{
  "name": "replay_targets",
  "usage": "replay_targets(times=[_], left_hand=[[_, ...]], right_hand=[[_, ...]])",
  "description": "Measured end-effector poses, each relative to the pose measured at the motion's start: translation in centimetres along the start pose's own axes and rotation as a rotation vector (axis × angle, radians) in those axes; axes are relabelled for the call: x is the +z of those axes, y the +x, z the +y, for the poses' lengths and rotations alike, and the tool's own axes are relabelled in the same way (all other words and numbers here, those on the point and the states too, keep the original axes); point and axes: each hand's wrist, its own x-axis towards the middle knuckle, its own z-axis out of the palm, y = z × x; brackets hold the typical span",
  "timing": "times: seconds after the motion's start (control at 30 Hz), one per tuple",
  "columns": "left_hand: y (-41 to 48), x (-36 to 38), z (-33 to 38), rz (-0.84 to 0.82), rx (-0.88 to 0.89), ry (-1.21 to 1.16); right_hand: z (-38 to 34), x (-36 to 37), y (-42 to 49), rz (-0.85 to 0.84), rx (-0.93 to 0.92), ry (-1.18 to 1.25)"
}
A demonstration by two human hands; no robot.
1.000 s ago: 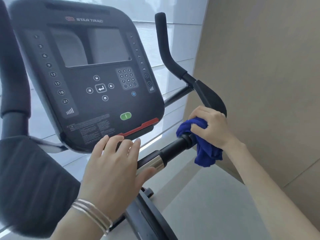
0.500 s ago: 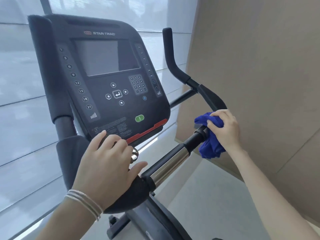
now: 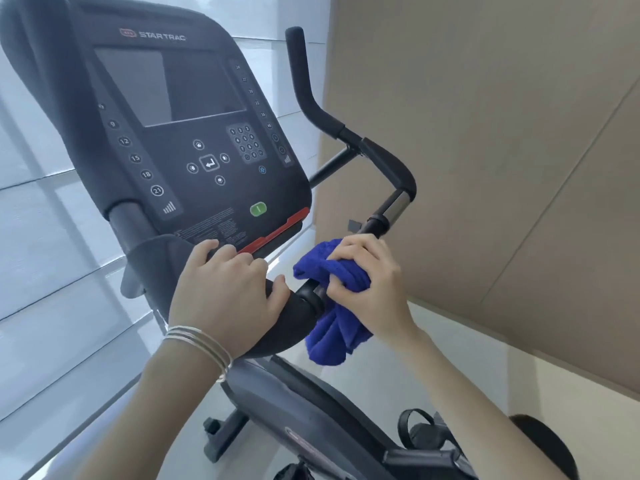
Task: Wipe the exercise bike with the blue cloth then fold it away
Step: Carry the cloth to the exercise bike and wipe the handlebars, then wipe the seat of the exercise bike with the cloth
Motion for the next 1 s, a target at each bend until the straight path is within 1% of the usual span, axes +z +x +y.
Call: replay_targets(times=[0.07, 0.17, 0.2, 0.23, 0.33, 0.4, 0.47, 0.5, 0.57, 0.67, 0.8, 0.87, 0.9, 0.93, 1.0], left_hand=[[0.0, 0.0, 0.0, -0.023, 0.002, 0.011], [-0.2, 0.1, -0.2, -0.035, 0.012, -0.006], [-0.2, 0.1, -0.2, -0.032, 0.011, -0.016], [-0.2, 0.2, -0.2, -0.026, 0.010, -0.034], [-0.3, 0.2, -0.2, -0.033, 0.025, -0.064], [-0.3, 0.1, -0.3, -0.061, 0.041, -0.053], [-0.1, 0.3, -0.5, -0.089, 0.050, -0.057], [-0.1, 0.5, -0.4, -0.084, 0.059, -0.081], [-0.8, 0.9, 0.7, -0.002, 0.106, -0.154], [-1.9, 1.6, 3.9, 0.124, 0.303, -0.220], [-1.8, 3.6, 8.4, 0.137, 0.445, -0.350], [-2.6, 5.3, 11.0, 0.082, 0.532, -0.446], [-3.1, 6.4, 12.3, 0.015, 0.572, -0.465], [-3.6, 7.7, 13.5, -0.078, 0.596, -0.470], [-4.6, 10.3, 15.5, -0.319, 0.609, -0.461]], right_hand=[[0.4, -0.3, 0.6, 0.074, 0.092, -0.001], [0.1, 0.1, 1.1, 0.238, 0.323, -0.015], [-0.5, 0.6, 0.6, 0.272, 0.354, -0.017], [-1.3, 1.0, -0.3, 0.282, 0.347, -0.013], [-2.9, 1.0, -4.7, 0.202, 0.243, 0.019], [-2.5, 0.2, -8.2, 0.109, 0.246, -0.004], [-1.0, -0.8, -12.0, 0.056, 0.355, -0.033], [-0.1, -1.3, -13.9, 0.064, 0.437, -0.040], [1.6, -2.5, -17.6, 0.115, 0.569, -0.067], [3.5, -4.7, -22.0, 0.173, 0.670, -0.143], [5.7, -7.4, -25.2, 0.219, 0.779, -0.198], [7.0, -8.7, -26.2, 0.235, 0.803, -0.239], [7.8, -9.3, -26.6, 0.238, 0.813, -0.265], [8.6, -9.9, -26.9, 0.239, 0.824, -0.291], [10.4, -10.9, -27.5, 0.241, 0.845, -0.346]])
